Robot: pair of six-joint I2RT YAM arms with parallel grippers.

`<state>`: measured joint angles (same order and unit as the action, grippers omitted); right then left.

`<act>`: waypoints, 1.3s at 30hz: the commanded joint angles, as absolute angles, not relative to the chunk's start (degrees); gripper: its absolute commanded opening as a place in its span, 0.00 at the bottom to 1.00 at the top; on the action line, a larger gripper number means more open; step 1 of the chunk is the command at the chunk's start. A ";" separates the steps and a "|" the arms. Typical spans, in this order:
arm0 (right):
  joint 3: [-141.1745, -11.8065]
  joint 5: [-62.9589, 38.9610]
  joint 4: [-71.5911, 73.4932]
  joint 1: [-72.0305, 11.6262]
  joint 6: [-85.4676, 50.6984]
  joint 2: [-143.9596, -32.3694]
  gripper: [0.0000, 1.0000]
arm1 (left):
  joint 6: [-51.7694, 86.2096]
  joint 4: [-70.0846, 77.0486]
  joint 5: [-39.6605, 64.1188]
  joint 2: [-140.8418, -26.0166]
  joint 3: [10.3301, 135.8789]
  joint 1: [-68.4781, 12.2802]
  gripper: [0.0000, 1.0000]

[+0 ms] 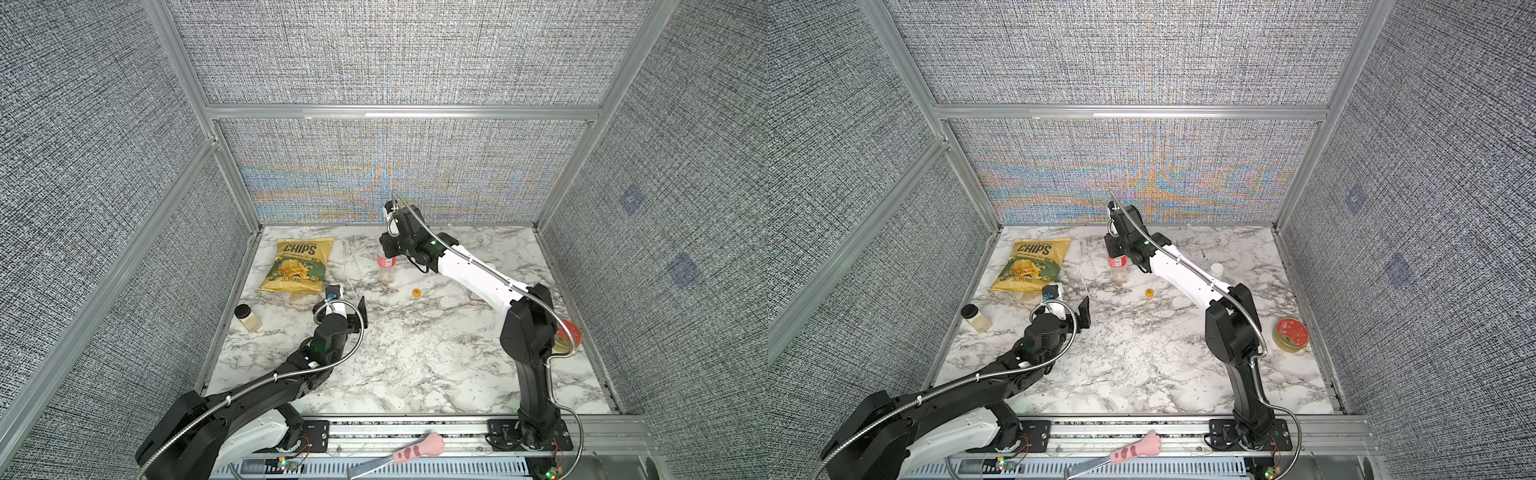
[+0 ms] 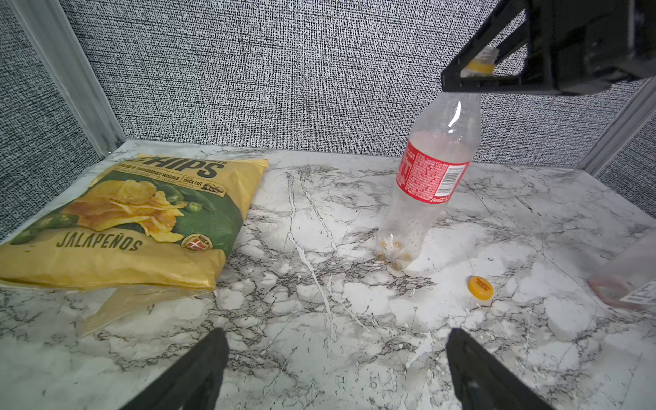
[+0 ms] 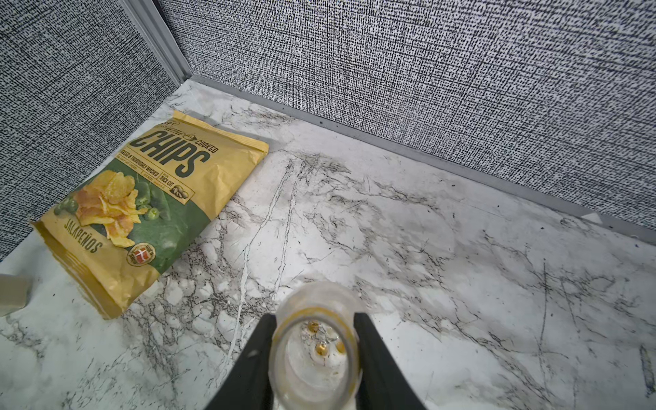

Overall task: Screw on the bottle caps
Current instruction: Pick up the plastic bottle from the top-center of the table.

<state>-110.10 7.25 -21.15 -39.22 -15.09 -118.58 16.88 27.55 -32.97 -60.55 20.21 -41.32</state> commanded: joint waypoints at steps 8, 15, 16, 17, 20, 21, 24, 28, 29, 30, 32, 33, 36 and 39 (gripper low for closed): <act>-110.80 5.68 -21.79 -39.44 -14.07 -117.22 0.09 | 15.90 30.05 -31.51 -60.06 20.06 -41.26 0.97; -108.59 0.89 -24.78 -40.52 -15.53 -109.13 0.00 | 9.67 39.31 -26.24 -59.15 18.66 -42.72 0.97; -107.77 0.71 -25.29 -40.91 -15.68 -107.50 0.00 | 8.33 39.22 -25.45 -59.66 19.49 -43.17 0.97; -106.99 0.89 -26.35 -41.50 -15.72 -105.85 0.00 | 6.43 39.34 -25.80 -60.21 20.45 -44.00 0.97; -104.67 0.10 -29.57 -43.15 -16.00 -100.84 0.00 | -2.55 44.83 -26.94 -61.13 20.53 -47.39 0.97; -103.36 0.01 -30.29 -43.86 -16.01 -98.89 0.00 | -4.91 47.20 -26.38 -61.04 20.23 -48.08 0.97; -99.11 -0.15 -31.66 -45.70 -15.33 -92.41 0.00 | -7.61 45.69 -22.67 -59.03 21.17 -48.69 0.97; -94.89 -1.35 -33.43 -48.44 -14.81 -84.76 0.00 | -11.73 46.48 -15.20 -54.12 19.03 -50.36 0.97; -93.77 -2.04 -33.93 -49.31 -14.57 -82.84 0.00 | -12.89 45.36 -13.22 -53.08 18.98 -51.01 0.97; -92.63 -2.20 -34.27 -50.46 -14.07 -81.04 0.00 | -13.91 43.78 -11.10 -52.56 19.16 -51.98 0.97; -90.01 -0.57 -34.42 -52.54 -13.47 -78.04 0.00 | -17.14 43.34 -7.41 -51.82 18.26 -54.64 0.97; -88.69 -0.30 -34.11 -53.26 -13.25 -76.55 0.00 | -17.78 42.21 -5.92 -51.47 18.24 -55.79 0.97; -85.97 0.32 -33.66 -54.44 -13.73 -73.63 0.00 | -17.93 43.38 -5.70 -50.83 17.08 -56.87 0.97; -83.80 0.21 -32.84 -56.05 -14.28 -71.76 0.00 | -17.08 44.41 -4.63 -50.48 17.06 -57.01 0.97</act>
